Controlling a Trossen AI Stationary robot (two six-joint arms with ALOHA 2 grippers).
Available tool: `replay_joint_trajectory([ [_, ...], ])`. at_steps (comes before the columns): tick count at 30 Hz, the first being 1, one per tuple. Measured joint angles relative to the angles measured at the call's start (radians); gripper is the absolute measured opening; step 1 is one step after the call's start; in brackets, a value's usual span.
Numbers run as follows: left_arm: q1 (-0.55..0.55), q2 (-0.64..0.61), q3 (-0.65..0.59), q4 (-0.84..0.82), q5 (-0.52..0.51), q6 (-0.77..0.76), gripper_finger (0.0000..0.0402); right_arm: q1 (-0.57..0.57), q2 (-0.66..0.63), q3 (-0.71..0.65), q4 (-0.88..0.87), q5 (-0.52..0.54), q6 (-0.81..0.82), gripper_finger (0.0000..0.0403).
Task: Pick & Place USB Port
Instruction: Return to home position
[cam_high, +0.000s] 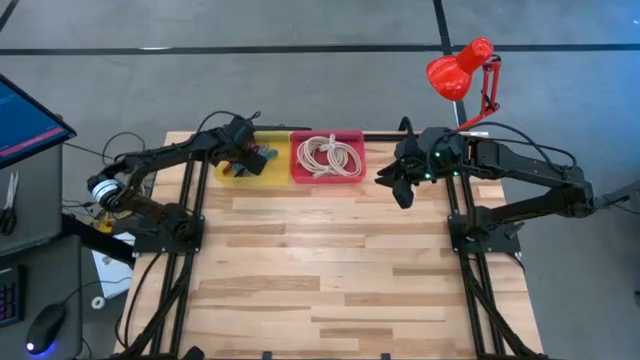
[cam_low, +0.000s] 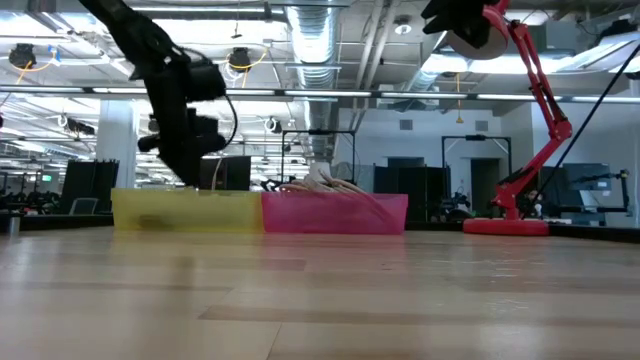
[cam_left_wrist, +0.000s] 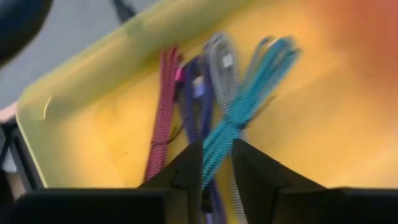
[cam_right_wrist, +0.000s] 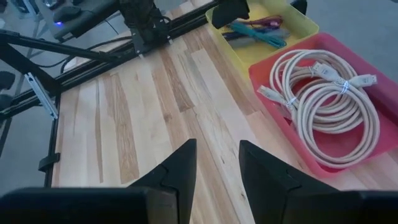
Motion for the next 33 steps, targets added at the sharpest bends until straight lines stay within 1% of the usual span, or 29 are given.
replay_joint_trajectory([
  [4, -0.055, -0.105, 0.0, 0.003, 0.019, 0.003, 0.0056, 0.005, -0.01, 0.001, 0.036, 0.0, -0.027, 0.0113],
  [10, -0.179, -0.334, 0.0, 0.009, 0.023, 0.024, 0.0006, 0.017, -0.047, 0.002, 0.087, 0.001, -0.073, 0.011],
  [15, -0.289, -0.507, 0.0, 0.01, 0.027, 0.029, 0.0007, 0.021, -0.088, 0.001, 0.086, 0.002, -0.095, 0.0083],
  [19, -0.388, -0.606, 0.0, 0.012, 0.048, 0.028, 0.0004, 0.021, -0.132, 0.001, 0.086, 0.002, -0.098, 0.0051],
  [24, -0.516, -0.673, 0.0, 0.019, 0.047, 0.016, 0.0004, 0.022, -0.195, 0.001, 0.086, 0.003, -0.116, 0.0007],
  [28, -0.614, -0.696, 0.0, 0.03, 0.014, -0.038, 0.0004, 0.042, -0.249, 0.001, 0.086, 0.007, -0.13, 0.0006],
  [33, -0.729, -0.701, 0.0, 0.061, -0.054, -0.052, 0.0004, 0.089, -0.315, 0.001, 0.086, 0.081, -0.198, 0.0001],
])
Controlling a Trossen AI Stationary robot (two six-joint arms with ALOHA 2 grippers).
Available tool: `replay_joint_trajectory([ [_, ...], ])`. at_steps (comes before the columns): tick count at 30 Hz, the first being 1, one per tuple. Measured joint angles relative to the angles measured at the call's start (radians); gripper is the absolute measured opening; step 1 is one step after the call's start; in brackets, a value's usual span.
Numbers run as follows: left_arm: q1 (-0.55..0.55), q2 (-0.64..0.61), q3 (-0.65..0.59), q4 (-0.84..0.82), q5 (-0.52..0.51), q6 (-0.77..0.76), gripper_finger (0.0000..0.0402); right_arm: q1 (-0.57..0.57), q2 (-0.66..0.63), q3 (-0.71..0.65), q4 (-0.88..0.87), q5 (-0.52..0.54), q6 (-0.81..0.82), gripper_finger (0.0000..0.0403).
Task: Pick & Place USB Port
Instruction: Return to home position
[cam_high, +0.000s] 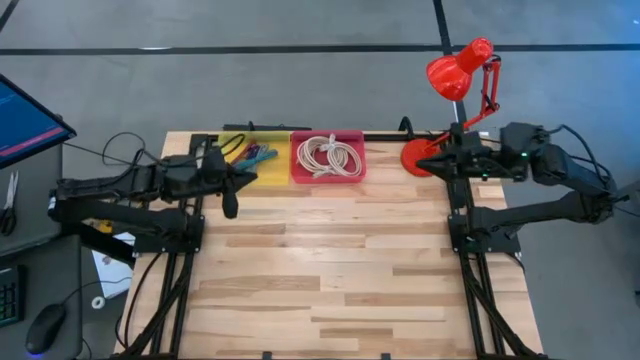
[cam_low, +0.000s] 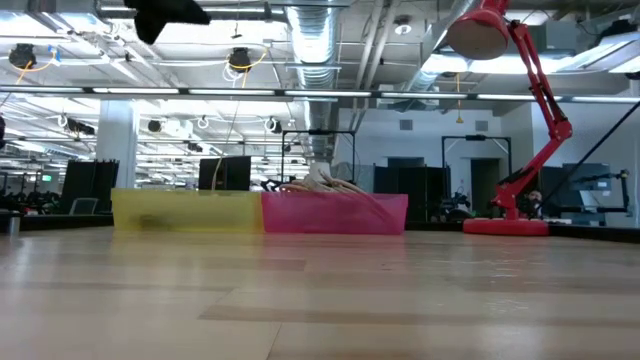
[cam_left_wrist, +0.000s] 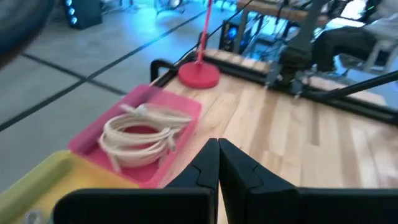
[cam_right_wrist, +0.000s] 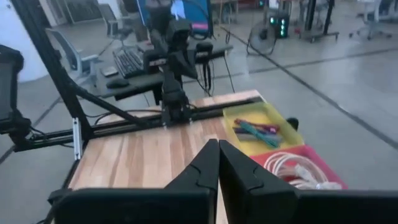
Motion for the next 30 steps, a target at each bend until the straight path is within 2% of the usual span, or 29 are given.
replay_joint_trajectory([
  [11, -0.218, -0.005, 0.0, 0.24, -0.031, 0.041, 0.0004, 0.109, -0.082, 0.0, -0.06, 0.004, -0.013, 0.0],
  [17, -0.333, -0.033, 0.0, 0.248, -0.172, 0.084, 0.0004, 0.171, -0.138, -0.001, -0.094, 0.007, -0.023, 0.0],
  [22, -0.429, -0.087, 0.0, 0.272, -0.293, 0.154, 0.0004, 0.208, -0.198, -0.001, -0.088, 0.079, -0.023, 0.0],
  [30, -0.548, -0.14, 0.0, 0.285, -0.393, 0.213, 0.0004, 0.226, -0.268, -0.032, -0.072, 0.102, -0.024, 0.0],
])
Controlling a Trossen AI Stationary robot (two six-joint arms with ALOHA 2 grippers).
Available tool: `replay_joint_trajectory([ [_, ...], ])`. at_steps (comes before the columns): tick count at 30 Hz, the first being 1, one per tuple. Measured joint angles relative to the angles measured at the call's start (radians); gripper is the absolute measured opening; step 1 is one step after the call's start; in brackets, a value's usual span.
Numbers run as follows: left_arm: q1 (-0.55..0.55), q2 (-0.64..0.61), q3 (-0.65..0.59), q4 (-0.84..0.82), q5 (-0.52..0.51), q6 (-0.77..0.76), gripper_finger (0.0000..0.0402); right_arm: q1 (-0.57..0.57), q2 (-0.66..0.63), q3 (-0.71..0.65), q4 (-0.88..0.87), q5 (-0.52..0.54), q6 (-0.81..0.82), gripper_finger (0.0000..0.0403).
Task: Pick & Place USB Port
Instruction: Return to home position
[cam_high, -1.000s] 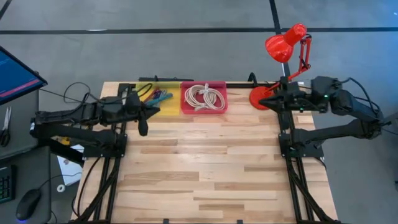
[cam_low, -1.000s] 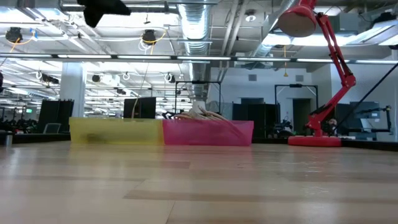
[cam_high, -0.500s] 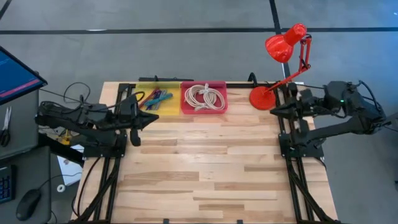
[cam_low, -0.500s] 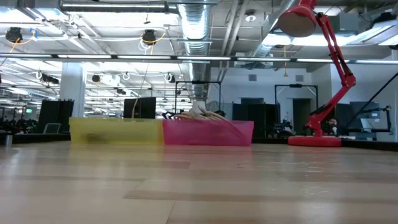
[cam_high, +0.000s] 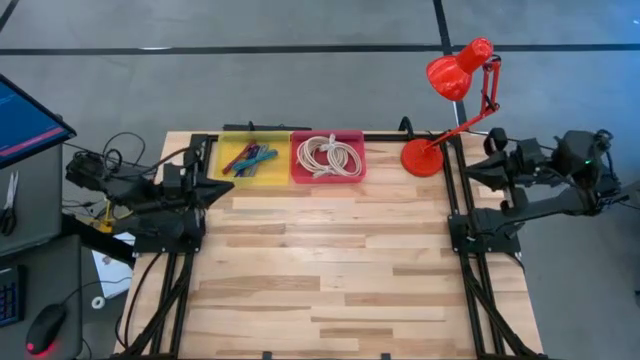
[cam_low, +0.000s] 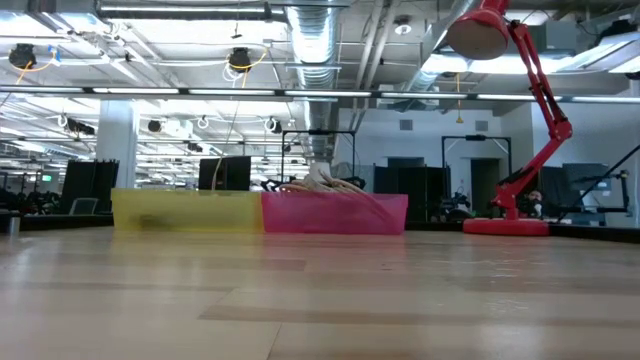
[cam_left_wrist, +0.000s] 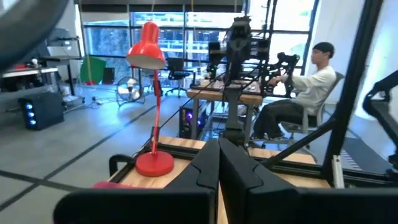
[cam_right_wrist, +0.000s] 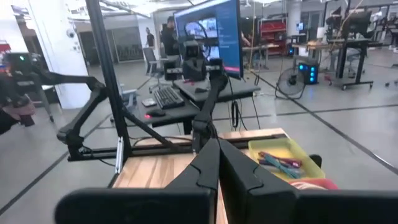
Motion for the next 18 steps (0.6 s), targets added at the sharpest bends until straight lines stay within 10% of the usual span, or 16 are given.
replay_joint_trajectory([
  [18, -0.209, -0.071, 0.001, 0.021, -0.175, 0.057, 0.0003, -0.011, -0.337, -0.294, 0.205, 0.004, 0.064, 0.0],
])
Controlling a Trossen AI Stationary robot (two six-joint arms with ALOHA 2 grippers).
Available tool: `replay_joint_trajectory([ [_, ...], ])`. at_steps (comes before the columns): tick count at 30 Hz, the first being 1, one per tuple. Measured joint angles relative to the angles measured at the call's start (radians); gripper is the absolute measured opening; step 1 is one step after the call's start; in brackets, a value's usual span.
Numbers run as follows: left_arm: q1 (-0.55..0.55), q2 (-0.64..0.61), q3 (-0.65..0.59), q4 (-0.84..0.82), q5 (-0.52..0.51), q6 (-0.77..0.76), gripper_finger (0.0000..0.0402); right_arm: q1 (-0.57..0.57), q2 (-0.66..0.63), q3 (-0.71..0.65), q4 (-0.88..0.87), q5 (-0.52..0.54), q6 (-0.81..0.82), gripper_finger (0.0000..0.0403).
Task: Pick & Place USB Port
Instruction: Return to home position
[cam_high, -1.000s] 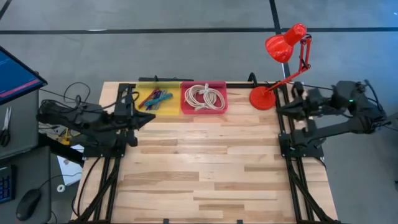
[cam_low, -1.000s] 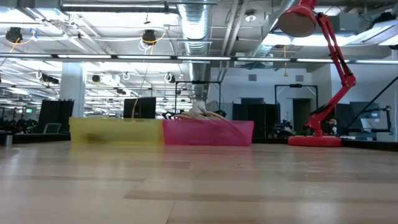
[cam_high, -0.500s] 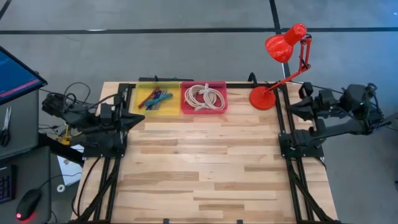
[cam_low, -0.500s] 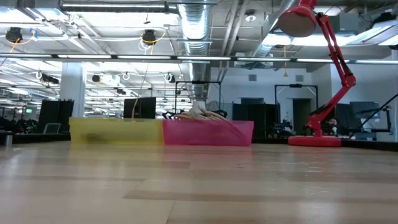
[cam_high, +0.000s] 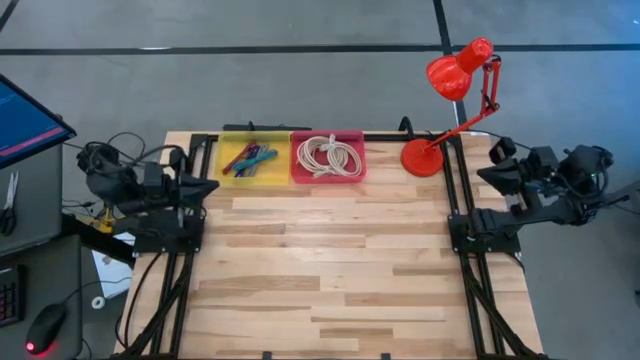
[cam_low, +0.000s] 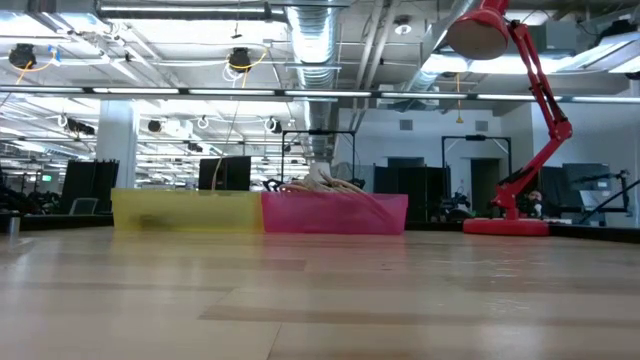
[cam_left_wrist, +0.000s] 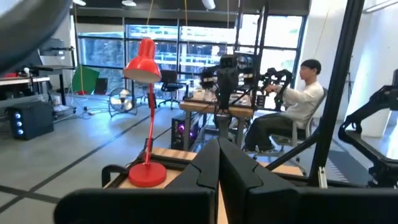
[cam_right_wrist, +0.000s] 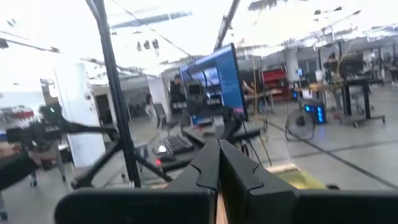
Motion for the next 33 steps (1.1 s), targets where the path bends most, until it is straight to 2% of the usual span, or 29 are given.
replay_joint_trajectory([
  [12, 0.0, 0.137, 0.0, 0.124, -0.009, -0.004, 0.0003, -0.027, 0.005, -0.002, -0.013, -0.002, -0.016, 0.0],
  [16, 0.0, 0.151, 0.0, 0.159, -0.01, -0.049, 0.0003, -0.027, 0.005, -0.002, -0.013, -0.002, -0.015, 0.0],
  [23, 0.04, 0.157, 0.0, 0.189, 0.105, -0.049, 0.0003, -0.027, 0.005, -0.002, -0.013, -0.002, -0.016, 0.0],
  [28, 0.134, 0.163, 0.0, 0.233, 0.221, 0.023, 0.0003, -0.027, 0.005, -0.002, -0.013, -0.003, -0.016, 0.0],
  [33, 0.274, 0.16, 0.0, 0.236, 0.358, 0.045, 0.0003, -0.027, 0.005, -0.002, -0.013, -0.003, -0.018, 0.0],
])
